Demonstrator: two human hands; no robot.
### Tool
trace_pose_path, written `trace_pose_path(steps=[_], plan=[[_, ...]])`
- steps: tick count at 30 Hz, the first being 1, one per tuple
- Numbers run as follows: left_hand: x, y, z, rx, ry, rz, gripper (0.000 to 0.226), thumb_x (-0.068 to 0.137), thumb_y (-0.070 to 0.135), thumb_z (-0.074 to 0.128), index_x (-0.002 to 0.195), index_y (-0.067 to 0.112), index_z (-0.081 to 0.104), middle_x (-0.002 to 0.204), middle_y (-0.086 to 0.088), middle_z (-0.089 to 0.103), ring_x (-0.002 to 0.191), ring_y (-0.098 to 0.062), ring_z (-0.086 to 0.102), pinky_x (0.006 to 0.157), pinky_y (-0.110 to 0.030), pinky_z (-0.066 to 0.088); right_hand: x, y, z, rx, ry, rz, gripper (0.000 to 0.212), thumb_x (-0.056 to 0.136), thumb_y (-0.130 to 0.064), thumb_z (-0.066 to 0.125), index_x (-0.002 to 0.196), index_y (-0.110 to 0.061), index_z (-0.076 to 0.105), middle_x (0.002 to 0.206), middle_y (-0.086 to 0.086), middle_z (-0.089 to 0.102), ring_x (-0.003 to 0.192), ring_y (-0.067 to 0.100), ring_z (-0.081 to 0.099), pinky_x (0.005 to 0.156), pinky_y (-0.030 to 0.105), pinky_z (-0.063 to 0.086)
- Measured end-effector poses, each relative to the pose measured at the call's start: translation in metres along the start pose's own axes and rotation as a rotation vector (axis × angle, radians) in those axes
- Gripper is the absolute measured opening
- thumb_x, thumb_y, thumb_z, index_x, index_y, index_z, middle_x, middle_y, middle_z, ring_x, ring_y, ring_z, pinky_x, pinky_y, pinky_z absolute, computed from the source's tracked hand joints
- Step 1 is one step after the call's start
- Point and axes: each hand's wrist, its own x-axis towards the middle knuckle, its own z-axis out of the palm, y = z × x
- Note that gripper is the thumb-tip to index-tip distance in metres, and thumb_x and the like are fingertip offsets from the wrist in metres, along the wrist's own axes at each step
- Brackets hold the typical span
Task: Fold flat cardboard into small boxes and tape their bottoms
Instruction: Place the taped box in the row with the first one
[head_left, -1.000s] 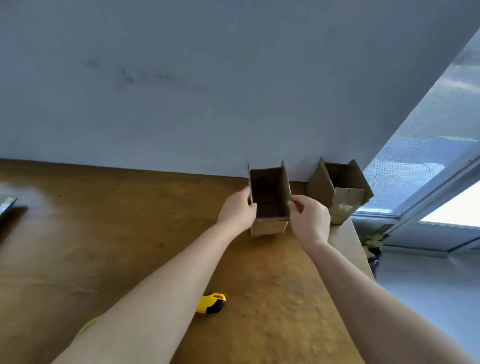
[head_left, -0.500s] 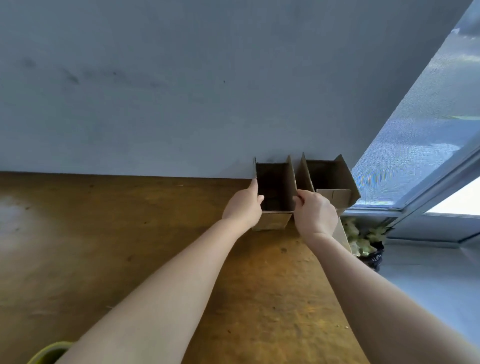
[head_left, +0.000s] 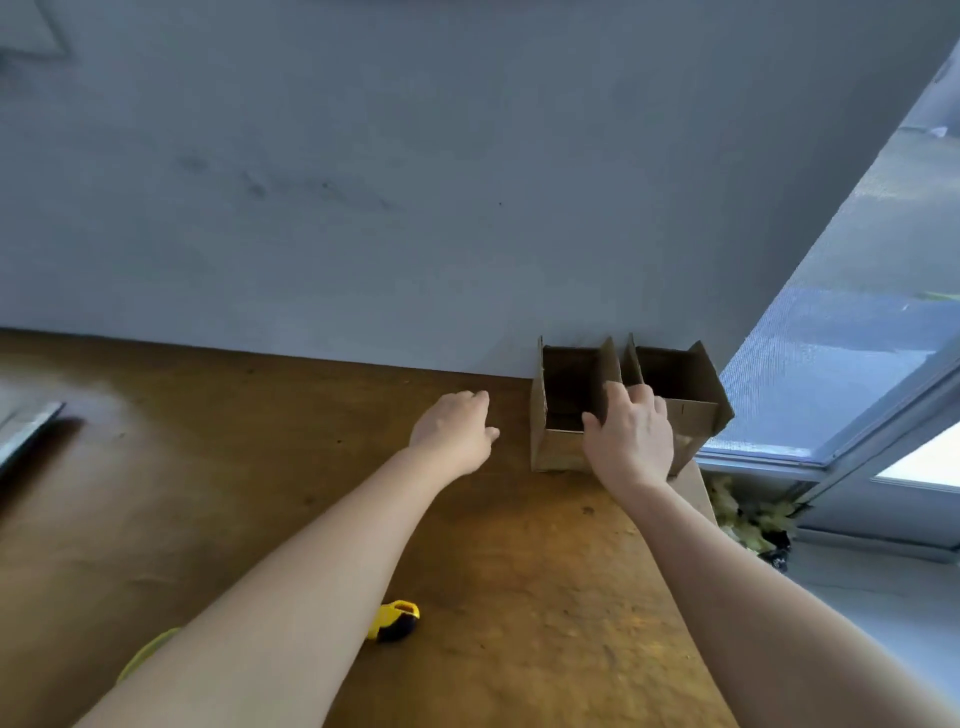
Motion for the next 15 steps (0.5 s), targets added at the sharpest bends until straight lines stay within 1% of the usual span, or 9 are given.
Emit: trace_pose_path(steps=[2, 7, 10, 13, 15], plan=[[-0.018, -0.023, -0.009, 0.039, 0.034, -0.023, 0.049, 0.099, 0.031, 0.049, 0.142, 0.011, 0.04, 0.143, -0.006, 0.046, 0.132, -0.025, 0.043, 0.102, -0.037, 0.041, -0.009, -0.017, -0.002, -0.014, -0.023, -0.045, 0.044, 0.096, -0.031, 0.056, 0.137, -0.016, 0.048, 0.133, 0.01, 0.05, 0.124, 0.03, 0.043, 0.097, 0.041, 0.043], [-0.071, -0.09, -0.029, 0.127, 0.124, -0.095, 0.048, 0.097, 0.032, 0.052, 0.14, 0.012, 0.044, 0.138, -0.005, 0.051, 0.127, -0.023, 0.047, 0.099, -0.036, 0.044, -0.043, -0.074, 0.002, -0.059, -0.096, -0.218, 0.042, 0.095, -0.031, 0.056, 0.133, -0.016, 0.05, 0.129, 0.008, 0.053, 0.121, 0.029, 0.046, 0.097, 0.039, 0.04], [-0.11, -0.135, -0.04, 0.168, 0.183, -0.148, 0.045, 0.097, 0.031, 0.052, 0.137, 0.012, 0.047, 0.133, -0.004, 0.055, 0.123, -0.022, 0.051, 0.097, -0.035, 0.046, -0.071, -0.117, 0.011, -0.082, -0.158, -0.332, 0.045, 0.094, -0.033, 0.057, 0.136, -0.018, 0.048, 0.132, 0.006, 0.053, 0.125, 0.027, 0.045, 0.101, 0.038, 0.037], [-0.152, -0.181, -0.054, 0.225, 0.228, -0.2, 0.036, 0.097, 0.031, 0.052, 0.128, 0.013, 0.053, 0.119, -0.002, 0.06, 0.11, -0.019, 0.056, 0.087, -0.032, 0.048, -0.104, -0.163, 0.02, -0.103, -0.207, -0.452, 0.047, 0.094, -0.033, 0.057, 0.138, -0.02, 0.047, 0.137, 0.005, 0.051, 0.128, 0.026, 0.044, 0.105, 0.039, 0.036], [-0.18, -0.211, -0.062, 0.252, 0.247, -0.223, 0.03, 0.096, 0.03, 0.051, 0.121, 0.014, 0.055, 0.112, 0.0, 0.061, 0.104, -0.018, 0.056, 0.081, -0.03, 0.045, -0.128, -0.195, 0.028, -0.119, -0.236, -0.531, 0.047, 0.094, -0.033, 0.057, 0.138, -0.021, 0.047, 0.139, 0.005, 0.05, 0.13, 0.026, 0.043, 0.107, 0.04, 0.035]])
